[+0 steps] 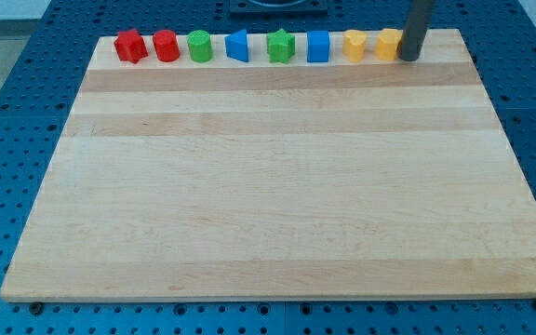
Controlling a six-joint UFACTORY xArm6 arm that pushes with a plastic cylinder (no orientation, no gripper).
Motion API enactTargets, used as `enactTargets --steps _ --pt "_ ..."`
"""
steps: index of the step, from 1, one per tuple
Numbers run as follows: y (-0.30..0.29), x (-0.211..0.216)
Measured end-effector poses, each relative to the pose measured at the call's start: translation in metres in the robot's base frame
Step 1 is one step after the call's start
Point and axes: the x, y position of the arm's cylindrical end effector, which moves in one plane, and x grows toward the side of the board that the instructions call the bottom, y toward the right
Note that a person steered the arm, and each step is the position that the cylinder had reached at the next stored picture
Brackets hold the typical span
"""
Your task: Place the green star to the center of the board
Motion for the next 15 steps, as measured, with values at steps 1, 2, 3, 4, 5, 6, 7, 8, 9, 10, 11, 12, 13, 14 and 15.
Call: enactTargets --steps 1,2,3,4,5,6,7,8,9,10,11,12,13,14,15 --pt "0.0 0.0" --pt "0.011 0.0" --pt "0.041 -0.003" --pt "0.053 -0.029" --pt "0.052 -0.063" --pt "0.047 -0.064" --pt "0.029 -0.063" --pt "-0.001 -0.064" --pt "-0.028 -0.062" --pt "-0.061 -0.062" --pt "-0.101 -0.063" --pt "-0.14 -0.061" --pt "-0.18 -0.063" --pt "-0.198 -0.063" --pt "-0.201 -0.058"
